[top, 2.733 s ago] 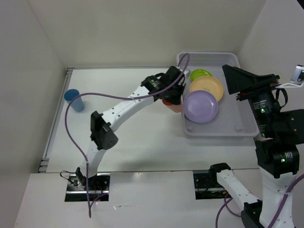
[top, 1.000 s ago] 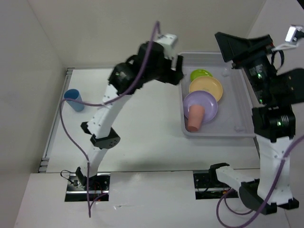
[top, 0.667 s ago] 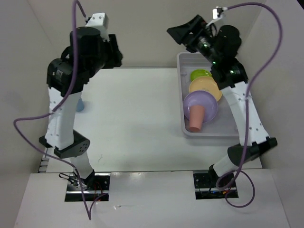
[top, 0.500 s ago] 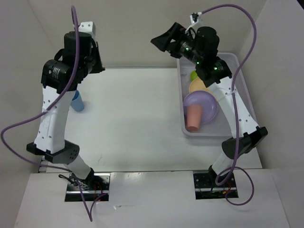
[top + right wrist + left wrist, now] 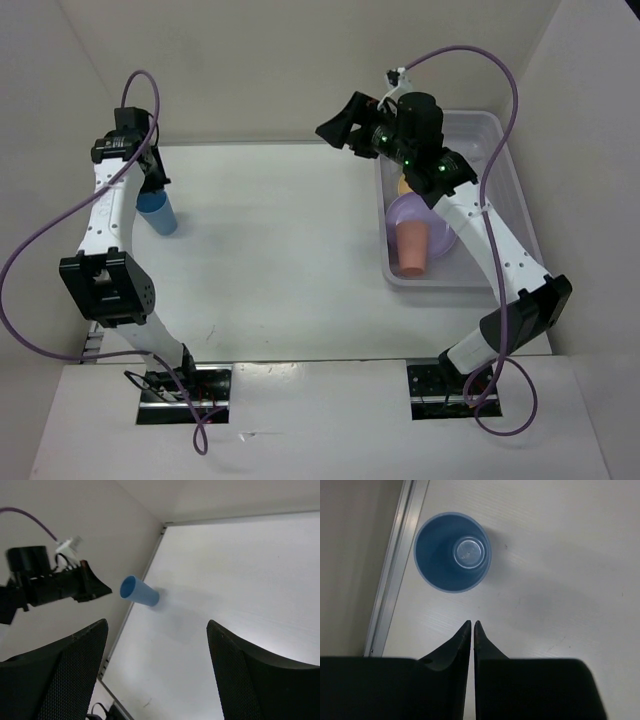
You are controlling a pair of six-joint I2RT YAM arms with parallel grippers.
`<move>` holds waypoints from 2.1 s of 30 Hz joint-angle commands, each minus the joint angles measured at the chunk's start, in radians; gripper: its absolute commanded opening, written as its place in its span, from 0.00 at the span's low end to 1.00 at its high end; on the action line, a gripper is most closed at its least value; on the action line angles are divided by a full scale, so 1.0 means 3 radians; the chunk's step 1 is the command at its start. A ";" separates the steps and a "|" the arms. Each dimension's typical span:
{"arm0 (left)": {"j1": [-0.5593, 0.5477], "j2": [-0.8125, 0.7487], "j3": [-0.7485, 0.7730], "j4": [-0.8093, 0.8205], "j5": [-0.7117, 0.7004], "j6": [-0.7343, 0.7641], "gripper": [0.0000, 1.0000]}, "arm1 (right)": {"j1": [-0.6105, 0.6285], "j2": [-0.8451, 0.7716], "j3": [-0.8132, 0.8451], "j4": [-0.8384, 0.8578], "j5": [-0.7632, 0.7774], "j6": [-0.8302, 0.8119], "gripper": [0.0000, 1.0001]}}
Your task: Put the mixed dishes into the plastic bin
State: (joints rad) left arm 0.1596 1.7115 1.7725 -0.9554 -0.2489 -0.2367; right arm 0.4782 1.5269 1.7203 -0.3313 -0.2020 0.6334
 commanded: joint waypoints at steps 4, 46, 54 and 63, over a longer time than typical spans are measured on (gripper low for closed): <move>0.0051 0.0180 -0.0043 0.0383 -0.0029 0.0027 0.12 | 0.0032 -0.0119 -0.0283 0.0194 0.0060 -0.0158 0.85; 0.0746 0.0819 -0.0182 0.0638 0.0088 -0.0034 0.54 | 0.0032 -0.0089 -0.0416 0.0256 -0.0043 -0.0194 0.85; 0.0777 0.0733 -0.0182 0.0638 0.0292 -0.0034 0.00 | 0.0032 -0.0058 -0.0416 0.0164 -0.0012 -0.0225 0.85; 0.0037 0.0411 -0.0064 0.0475 0.0609 -0.0004 0.00 | 0.0032 -0.0119 -0.0554 0.0005 0.0125 -0.0291 0.85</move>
State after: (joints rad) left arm 0.2760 1.9244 1.7271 -0.7868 -0.1452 -0.2401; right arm 0.4793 1.5177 1.5845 -0.3134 -0.1959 0.5732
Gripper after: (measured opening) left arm 0.025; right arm 0.845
